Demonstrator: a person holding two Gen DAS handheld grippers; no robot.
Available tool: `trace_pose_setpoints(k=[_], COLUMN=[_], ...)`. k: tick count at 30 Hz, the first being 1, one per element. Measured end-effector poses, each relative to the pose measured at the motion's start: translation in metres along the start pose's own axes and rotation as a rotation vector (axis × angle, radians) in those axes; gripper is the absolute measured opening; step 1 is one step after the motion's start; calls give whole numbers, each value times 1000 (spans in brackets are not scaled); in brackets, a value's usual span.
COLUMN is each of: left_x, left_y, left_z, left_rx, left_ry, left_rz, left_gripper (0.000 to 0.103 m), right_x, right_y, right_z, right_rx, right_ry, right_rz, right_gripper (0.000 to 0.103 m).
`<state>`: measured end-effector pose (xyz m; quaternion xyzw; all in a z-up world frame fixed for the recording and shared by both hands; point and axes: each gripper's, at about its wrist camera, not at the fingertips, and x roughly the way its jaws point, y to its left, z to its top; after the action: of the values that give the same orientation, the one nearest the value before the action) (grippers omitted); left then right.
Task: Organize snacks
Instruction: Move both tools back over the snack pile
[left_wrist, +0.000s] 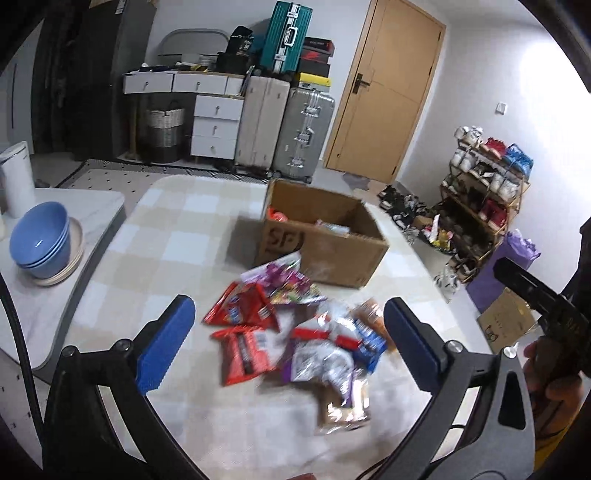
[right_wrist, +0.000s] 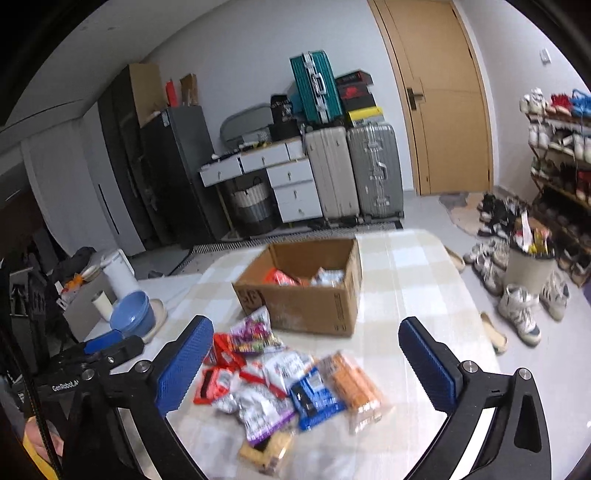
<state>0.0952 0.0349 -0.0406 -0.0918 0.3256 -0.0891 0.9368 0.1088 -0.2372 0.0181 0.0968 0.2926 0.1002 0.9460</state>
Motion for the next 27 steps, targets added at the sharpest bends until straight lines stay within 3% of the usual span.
trace_pose_setpoints(k=[9,14,25,27], left_x=[34,61,106,119], left_y=[15,27,1,1], left_z=[-47,-73,-76,-72], left_rx=[16,-21,-23,-89], left_ry=[99,166,242,257], left_rz=[4,5,-64,-74], left_gripper=[102,102,102,102], right_x=[27,39,58,59], right_y=[-22,-18,-18,-22], right_z=[-53,-68,-89,-91], right_rx=[36,42,75,88], right_ry=[120,154,197,198], right_rz=[8,54,83,82], right_gripper=[102,102,102,102])
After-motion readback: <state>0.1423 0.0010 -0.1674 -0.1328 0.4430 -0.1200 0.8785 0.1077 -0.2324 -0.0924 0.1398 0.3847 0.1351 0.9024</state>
